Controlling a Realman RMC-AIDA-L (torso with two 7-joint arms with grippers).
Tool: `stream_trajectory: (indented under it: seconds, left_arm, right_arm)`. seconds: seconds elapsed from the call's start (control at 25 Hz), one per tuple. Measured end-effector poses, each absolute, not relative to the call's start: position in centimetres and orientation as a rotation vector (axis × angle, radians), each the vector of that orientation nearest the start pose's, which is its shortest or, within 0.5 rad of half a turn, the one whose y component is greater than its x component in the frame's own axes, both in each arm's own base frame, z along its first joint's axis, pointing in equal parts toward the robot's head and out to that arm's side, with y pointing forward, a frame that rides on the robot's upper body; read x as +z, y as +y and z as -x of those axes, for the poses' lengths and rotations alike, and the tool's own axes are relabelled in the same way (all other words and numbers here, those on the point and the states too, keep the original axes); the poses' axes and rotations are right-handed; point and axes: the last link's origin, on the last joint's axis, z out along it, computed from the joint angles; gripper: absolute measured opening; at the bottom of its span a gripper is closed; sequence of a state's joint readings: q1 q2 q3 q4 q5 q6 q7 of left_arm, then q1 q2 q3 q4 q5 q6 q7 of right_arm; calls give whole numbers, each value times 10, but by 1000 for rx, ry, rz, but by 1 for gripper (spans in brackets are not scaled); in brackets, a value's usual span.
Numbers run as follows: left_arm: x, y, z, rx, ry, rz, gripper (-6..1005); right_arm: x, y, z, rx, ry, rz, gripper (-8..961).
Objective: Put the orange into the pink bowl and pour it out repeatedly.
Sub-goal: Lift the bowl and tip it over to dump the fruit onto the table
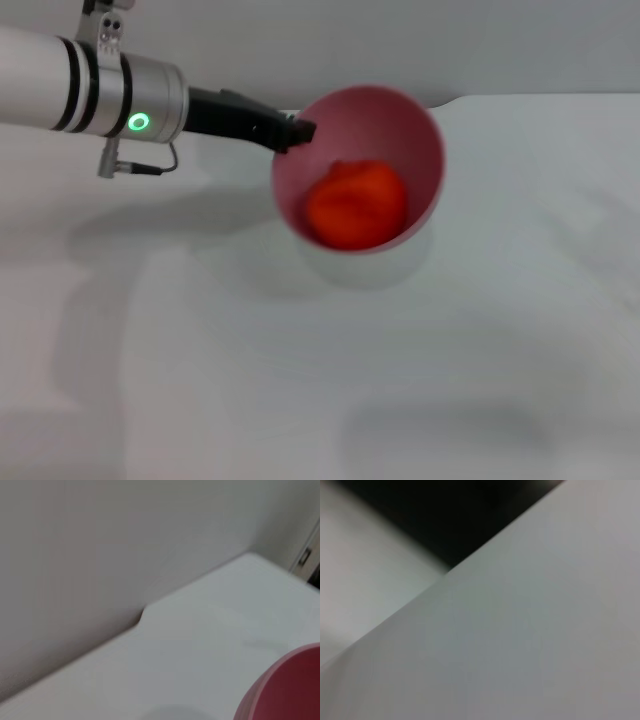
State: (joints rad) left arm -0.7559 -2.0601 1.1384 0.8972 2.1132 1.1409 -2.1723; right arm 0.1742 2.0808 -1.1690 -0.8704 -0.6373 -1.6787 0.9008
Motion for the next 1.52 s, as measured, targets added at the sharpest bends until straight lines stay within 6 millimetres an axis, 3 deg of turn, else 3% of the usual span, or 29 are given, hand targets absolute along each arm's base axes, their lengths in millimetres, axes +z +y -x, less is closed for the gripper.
stream_trajectory:
  seconds: [0.24,0.6,0.88,1.24,1.52]
  left_arm:
    - [-8,429,149,-467,-826,2560,42]
    - [-1,429,153,-698,-712,2402,43]
    - [-16,412,154,-671,-519,2319,43]
    - [-38,383,146,-492,-262,2189,42]
    - [-41,365,137,-329,-64,2008,42]
  right_arm:
    - [115,250,-268,1562,-27,1468,624]
    - [136,202,-313,1465,-7,1178,622]
    - [135,193,-320,1446,15,1147,622]
    - [133,194,-318,1465,11,1159,622]
    - [132,195,-317,1480,18,1166,622]
